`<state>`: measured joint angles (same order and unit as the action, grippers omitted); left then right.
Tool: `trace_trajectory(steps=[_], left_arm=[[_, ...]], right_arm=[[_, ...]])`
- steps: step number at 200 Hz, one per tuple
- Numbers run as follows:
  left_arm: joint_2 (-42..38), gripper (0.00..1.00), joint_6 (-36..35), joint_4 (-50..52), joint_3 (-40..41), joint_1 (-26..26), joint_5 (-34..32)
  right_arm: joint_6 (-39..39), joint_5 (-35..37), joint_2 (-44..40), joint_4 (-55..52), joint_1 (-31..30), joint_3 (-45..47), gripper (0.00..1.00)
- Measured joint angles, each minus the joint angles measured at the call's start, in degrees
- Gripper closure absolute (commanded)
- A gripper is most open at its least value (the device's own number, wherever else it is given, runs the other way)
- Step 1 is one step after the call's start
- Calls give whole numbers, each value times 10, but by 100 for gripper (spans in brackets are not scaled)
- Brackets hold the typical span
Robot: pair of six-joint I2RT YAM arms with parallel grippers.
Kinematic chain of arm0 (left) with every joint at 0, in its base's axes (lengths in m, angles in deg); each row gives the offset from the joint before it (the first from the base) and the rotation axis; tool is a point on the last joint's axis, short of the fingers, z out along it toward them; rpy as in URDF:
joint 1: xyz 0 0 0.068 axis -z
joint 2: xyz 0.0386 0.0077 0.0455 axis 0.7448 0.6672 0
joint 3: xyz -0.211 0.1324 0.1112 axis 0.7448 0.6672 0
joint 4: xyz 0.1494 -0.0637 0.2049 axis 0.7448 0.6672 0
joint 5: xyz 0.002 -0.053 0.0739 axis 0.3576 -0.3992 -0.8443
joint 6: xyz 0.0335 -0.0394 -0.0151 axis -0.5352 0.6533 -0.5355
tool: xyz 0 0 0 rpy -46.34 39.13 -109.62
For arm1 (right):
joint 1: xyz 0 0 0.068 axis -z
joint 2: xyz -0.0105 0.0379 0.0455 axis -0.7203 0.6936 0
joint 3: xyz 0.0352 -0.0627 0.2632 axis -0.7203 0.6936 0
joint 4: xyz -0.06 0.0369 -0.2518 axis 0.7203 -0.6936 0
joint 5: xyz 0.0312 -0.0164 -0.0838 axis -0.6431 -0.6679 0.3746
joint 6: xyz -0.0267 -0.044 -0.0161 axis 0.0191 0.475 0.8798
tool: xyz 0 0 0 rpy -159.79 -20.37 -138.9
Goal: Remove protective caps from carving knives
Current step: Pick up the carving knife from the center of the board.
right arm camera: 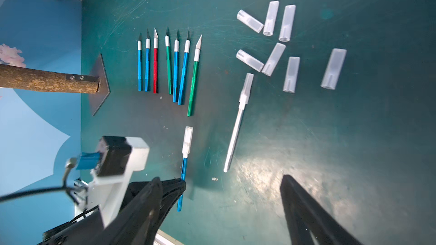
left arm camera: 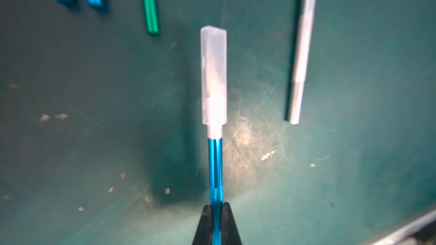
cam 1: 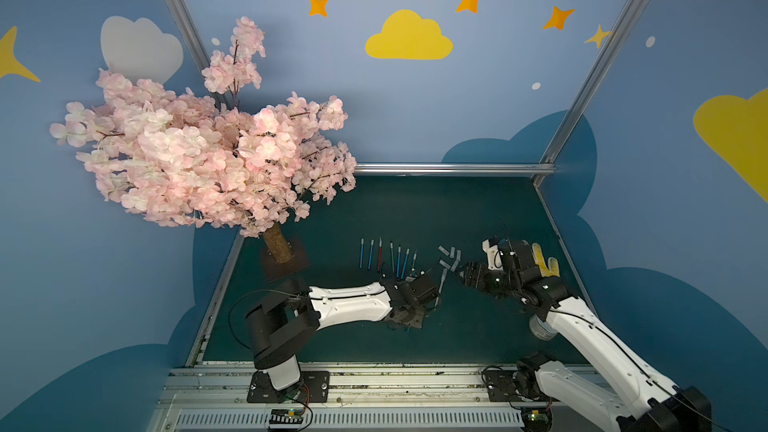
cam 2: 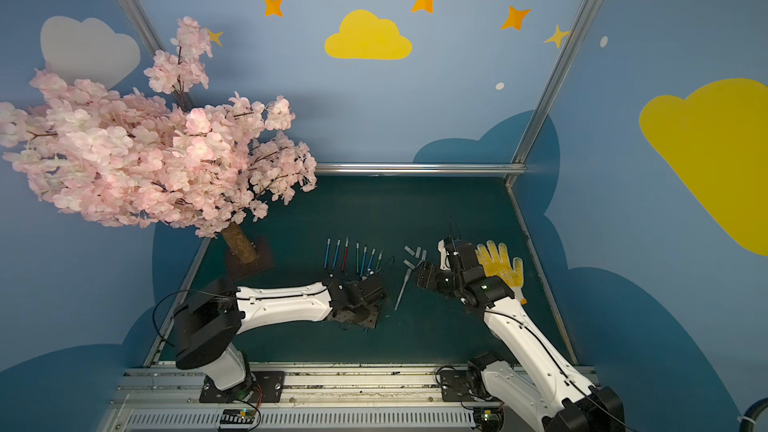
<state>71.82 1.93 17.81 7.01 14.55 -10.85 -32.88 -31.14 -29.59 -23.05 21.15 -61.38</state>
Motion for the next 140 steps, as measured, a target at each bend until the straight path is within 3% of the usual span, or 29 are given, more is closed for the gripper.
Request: trace_trajectory(steps=[83, 140], left_arm=[[-73, 94, -48, -95, 68, -3, -11], [-83, 93, -82, -145, 86, -5, -14]], right_arm=[[-65, 34, 110, 24, -79, -62, 48], [-86, 45, 175, 19, -115, -124, 54]])
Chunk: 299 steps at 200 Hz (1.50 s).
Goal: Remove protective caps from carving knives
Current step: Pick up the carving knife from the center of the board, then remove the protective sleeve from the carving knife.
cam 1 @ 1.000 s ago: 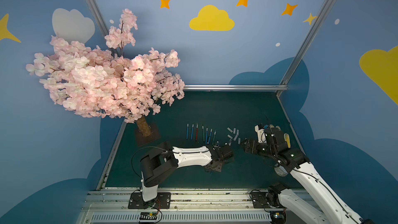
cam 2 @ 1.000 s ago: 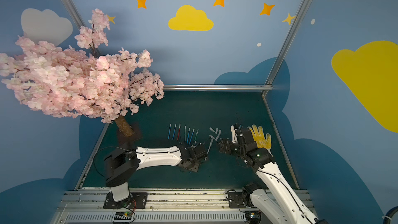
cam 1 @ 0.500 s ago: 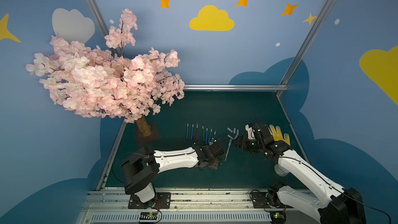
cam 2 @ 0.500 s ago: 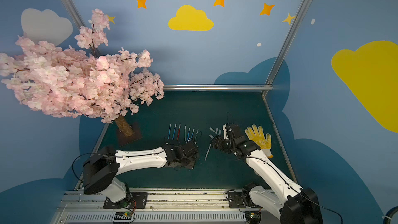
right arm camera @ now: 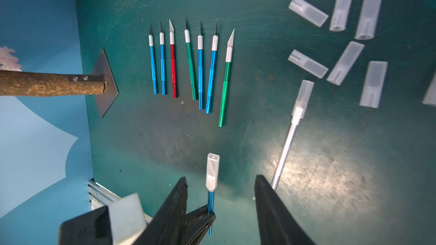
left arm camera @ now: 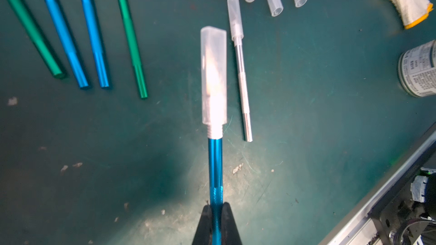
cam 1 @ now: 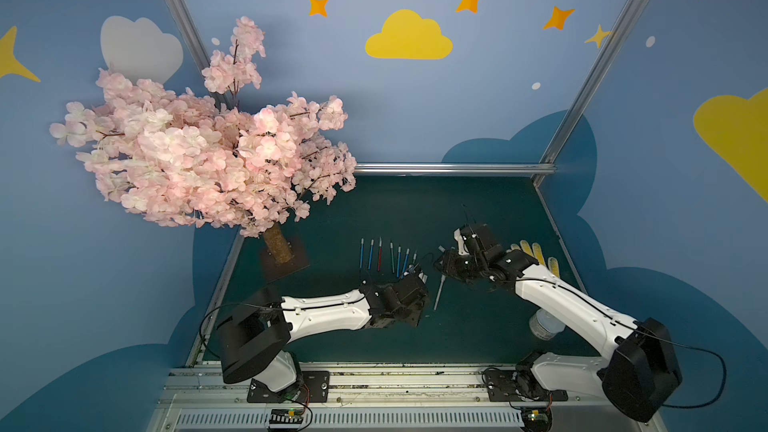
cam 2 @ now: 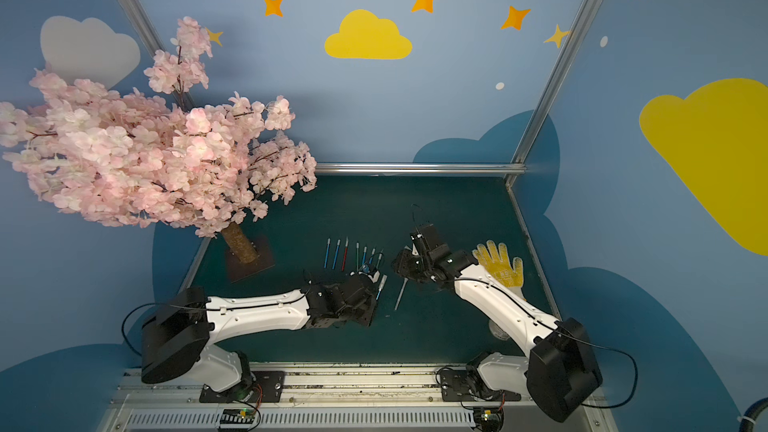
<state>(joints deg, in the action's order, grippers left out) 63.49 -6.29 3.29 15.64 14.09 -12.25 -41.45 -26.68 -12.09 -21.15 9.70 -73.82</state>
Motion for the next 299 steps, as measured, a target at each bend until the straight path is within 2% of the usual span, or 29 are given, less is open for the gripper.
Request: trace_trajectory(steps=[58, 144, 299], left_arm=[[0, 93, -8, -33, 7, -3, 0], [0, 93, -9, -48, 13, -4, 0], [0, 93, -9, -56, 13, -4, 2]], right_arm=[[-13, 16, 38, 0, -31, -7, 57], [-14, 19, 83, 3, -46, -33, 62], [-29, 28, 104, 11, -47, -33, 85]])
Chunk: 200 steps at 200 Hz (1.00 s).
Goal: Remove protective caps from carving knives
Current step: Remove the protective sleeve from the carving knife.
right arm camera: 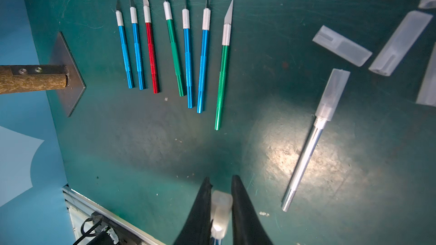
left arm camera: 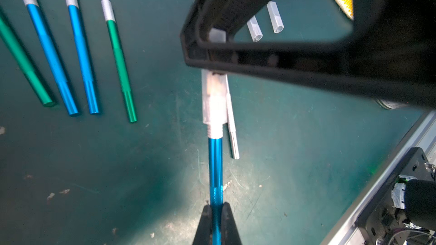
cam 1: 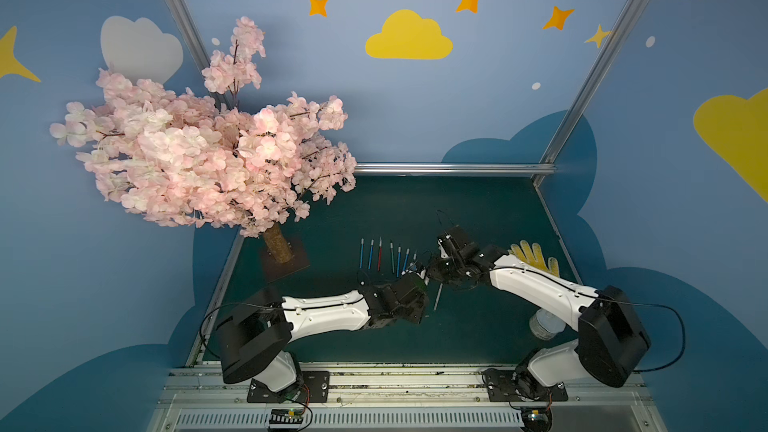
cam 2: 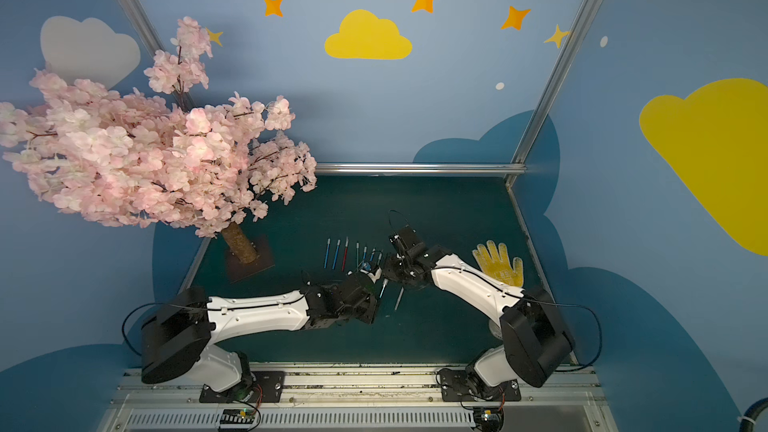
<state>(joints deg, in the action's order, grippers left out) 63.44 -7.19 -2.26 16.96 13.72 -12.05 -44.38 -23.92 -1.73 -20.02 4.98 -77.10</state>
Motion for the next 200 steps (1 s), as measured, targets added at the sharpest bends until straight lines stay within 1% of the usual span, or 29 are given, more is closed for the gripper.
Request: trace_trajectory(steps=[48, 114, 175, 200], left_arm=[[0, 94, 0, 0, 0, 0, 0], [0, 94, 2, -5, 0, 0, 0], [3, 95, 4, -23, 0, -1, 0], [9, 95, 4, -14, 0, 2, 3]], right_arm=[[-1, 3, 0, 2, 0, 0, 92], [-14, 6, 0, 2, 10, 0, 94], [-25, 4, 0, 2, 27, 0, 95], [-25, 13, 0, 3, 40, -7, 96]])
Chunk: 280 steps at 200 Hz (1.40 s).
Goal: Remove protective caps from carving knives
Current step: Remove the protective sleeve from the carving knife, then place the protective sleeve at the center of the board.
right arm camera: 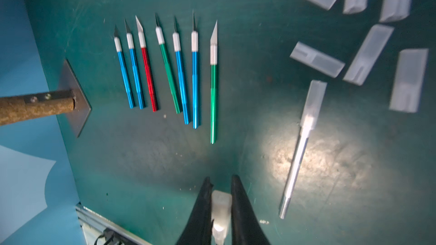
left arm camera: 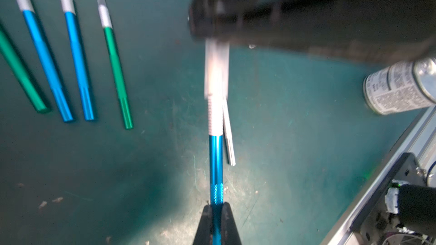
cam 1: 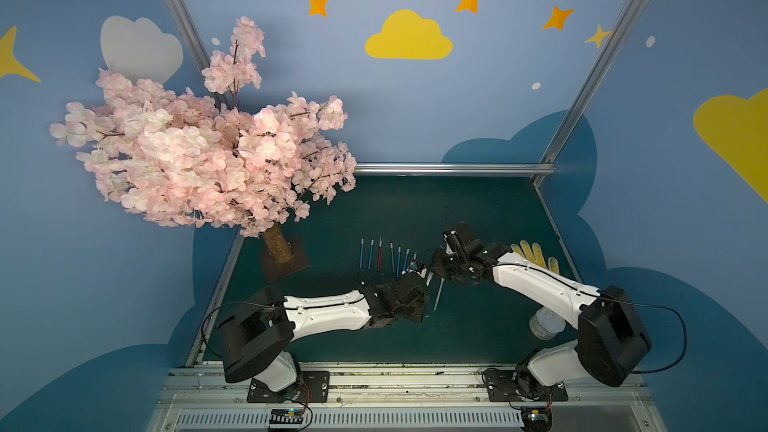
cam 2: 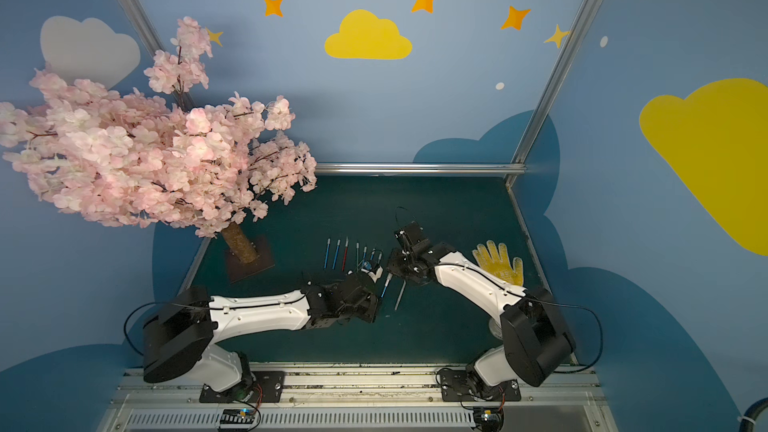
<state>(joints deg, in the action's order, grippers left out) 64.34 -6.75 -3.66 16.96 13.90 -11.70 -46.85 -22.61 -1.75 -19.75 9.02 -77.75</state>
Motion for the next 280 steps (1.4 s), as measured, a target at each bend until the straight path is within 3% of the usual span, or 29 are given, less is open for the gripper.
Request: trace_trajectory(steps=[83, 149, 224, 280], left_arm=[[3, 95, 4, 16, 4, 4, 1], [1, 93, 17, 31, 5, -7, 4], [0, 92, 28, 36, 3, -36, 22], [0, 92, 27, 40, -17, -47, 34]], right_arm=[[13, 8, -2, 2, 33, -10, 95], [95, 1, -3, -54, 81, -10, 92], [160, -26, -10, -66, 166, 50, 91], [197, -29, 40, -67, 208, 49, 90]])
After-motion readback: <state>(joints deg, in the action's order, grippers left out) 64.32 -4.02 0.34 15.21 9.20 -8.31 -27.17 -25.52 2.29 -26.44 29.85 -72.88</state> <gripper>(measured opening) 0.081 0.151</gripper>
